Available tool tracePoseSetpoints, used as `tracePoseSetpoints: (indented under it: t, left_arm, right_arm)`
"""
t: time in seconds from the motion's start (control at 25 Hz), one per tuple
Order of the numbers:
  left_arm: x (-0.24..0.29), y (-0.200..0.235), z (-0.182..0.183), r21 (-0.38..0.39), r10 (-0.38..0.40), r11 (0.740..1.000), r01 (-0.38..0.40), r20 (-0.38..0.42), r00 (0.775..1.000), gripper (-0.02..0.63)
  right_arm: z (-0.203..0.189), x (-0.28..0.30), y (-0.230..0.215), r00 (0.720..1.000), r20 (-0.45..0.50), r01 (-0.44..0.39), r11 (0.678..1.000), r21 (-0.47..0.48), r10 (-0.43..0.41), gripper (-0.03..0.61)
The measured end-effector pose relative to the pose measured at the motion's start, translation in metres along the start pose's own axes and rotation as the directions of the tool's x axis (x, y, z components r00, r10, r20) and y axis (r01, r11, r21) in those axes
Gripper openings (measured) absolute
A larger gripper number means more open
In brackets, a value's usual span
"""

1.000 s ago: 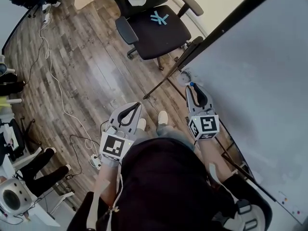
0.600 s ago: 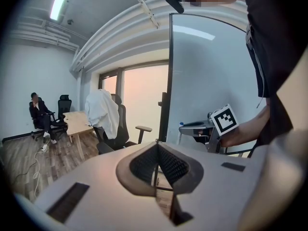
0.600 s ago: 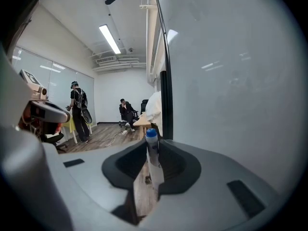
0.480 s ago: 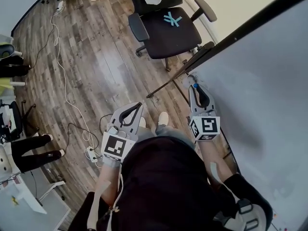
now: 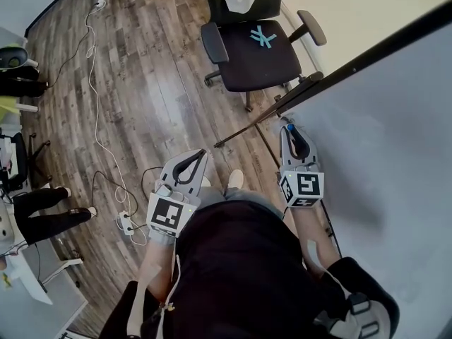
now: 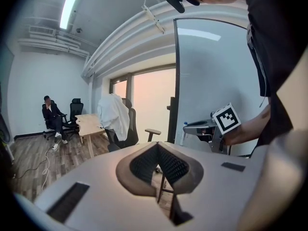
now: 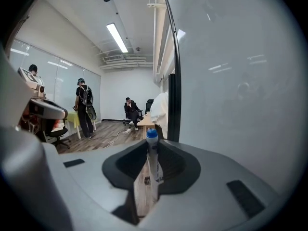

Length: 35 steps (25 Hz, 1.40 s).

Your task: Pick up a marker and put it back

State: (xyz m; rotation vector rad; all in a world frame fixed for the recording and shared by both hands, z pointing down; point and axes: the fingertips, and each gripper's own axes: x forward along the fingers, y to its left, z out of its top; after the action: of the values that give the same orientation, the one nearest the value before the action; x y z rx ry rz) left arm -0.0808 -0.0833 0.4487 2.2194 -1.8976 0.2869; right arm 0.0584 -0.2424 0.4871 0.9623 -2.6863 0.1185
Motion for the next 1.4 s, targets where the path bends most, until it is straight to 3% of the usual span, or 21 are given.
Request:
tracePoseSetpoints:
  t: [0.32, 0.48, 0.88, 1.2, 1.4]
  left_arm:
    - [-0.015, 0.019, 0.013, 0.01, 0.034, 0.999, -0.034, 0.05, 0.998, 0.008]
    - [-0.023, 0.026, 0.018, -0.023, 0.055, 0.998, -0.054, 0.059, 0.997, 0.008]
    - [-0.043, 0.049, 0.029, -0.019, 0.106, 0.994, -0.104, 0.138, 0.985, 0.008]
    - [-0.076, 0.067, 0.036, -0.047, 0.163, 0.986, -0.158, 0.152, 0.975, 0.008]
    - [-0.104, 0.08, 0.036, -0.058, 0.222, 0.975, -0.215, 0.173, 0.96, 0.008]
  right_arm:
    - [0.026, 0.004, 0.007, 1.0, -0.009, 0.008, 0.997, -0.081, -0.009, 0.08]
    - [0.042, 0.005, 0.012, 1.0, -0.004, 0.018, 0.991, -0.132, -0.019, 0.08]
    - [0.095, 0.006, 0.039, 0.999, 0.036, 0.002, 0.956, -0.293, 0.009, 0.08]
    - [0.133, 0.007, 0.096, 0.986, 0.098, -0.098, 0.945, -0.311, 0.134, 0.08]
    - [0.147, 0.008, 0.142, 0.957, 0.136, -0.208, 0.934, -0.291, 0.256, 0.08]
